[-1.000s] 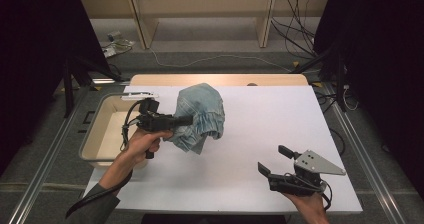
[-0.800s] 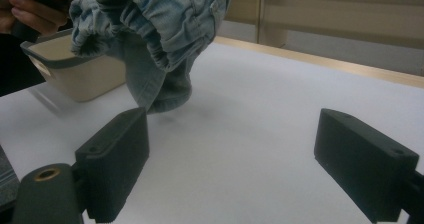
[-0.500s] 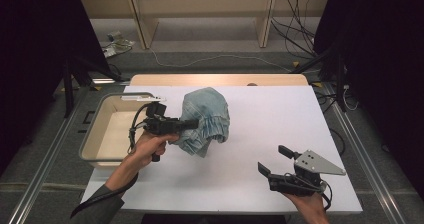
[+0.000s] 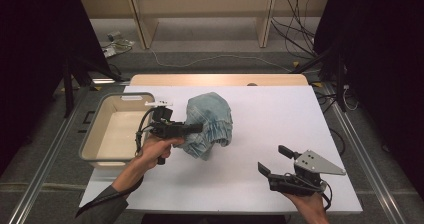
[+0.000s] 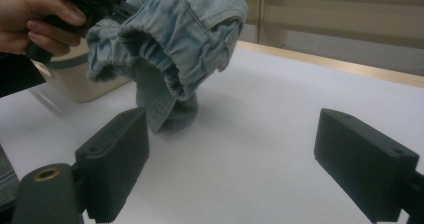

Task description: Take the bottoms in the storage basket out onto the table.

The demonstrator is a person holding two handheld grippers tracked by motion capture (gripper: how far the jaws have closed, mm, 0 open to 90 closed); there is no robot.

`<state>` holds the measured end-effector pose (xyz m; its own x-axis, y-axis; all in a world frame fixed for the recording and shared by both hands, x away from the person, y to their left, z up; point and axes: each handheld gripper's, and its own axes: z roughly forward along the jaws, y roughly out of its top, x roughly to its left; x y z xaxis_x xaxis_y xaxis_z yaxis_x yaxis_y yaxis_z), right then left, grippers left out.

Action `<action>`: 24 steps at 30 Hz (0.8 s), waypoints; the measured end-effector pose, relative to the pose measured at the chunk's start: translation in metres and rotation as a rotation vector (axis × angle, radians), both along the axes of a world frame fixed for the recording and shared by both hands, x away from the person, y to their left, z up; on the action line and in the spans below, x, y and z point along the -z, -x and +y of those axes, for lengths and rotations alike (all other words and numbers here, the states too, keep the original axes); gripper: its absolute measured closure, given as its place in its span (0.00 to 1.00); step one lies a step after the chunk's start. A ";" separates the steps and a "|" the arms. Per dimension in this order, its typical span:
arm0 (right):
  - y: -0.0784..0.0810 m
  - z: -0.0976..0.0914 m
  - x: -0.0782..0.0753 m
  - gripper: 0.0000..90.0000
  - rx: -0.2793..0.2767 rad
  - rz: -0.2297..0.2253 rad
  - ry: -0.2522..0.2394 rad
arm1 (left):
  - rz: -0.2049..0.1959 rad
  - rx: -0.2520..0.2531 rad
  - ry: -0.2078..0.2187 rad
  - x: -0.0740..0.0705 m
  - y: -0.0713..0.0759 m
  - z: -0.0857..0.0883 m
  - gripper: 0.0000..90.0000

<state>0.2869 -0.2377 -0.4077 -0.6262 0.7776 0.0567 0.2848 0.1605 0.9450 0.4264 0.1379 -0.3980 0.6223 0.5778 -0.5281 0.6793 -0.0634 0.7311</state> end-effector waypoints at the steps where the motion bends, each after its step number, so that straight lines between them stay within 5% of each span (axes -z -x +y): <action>1: 0.000 0.000 0.000 0.17 0.000 0.000 0.000 | 0.000 0.000 0.000 0.000 0.000 0.000 0.66; 24: 0.000 0.000 0.000 0.17 -0.001 0.000 -0.002 | 0.002 0.003 -0.041 0.016 0.001 -0.019 0.65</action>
<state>0.2871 -0.2376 -0.4078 -0.6270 0.7768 0.0583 0.2847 0.1589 0.9454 0.4255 0.1189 -0.4136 0.6225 0.5973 -0.5057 0.6809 -0.0949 0.7262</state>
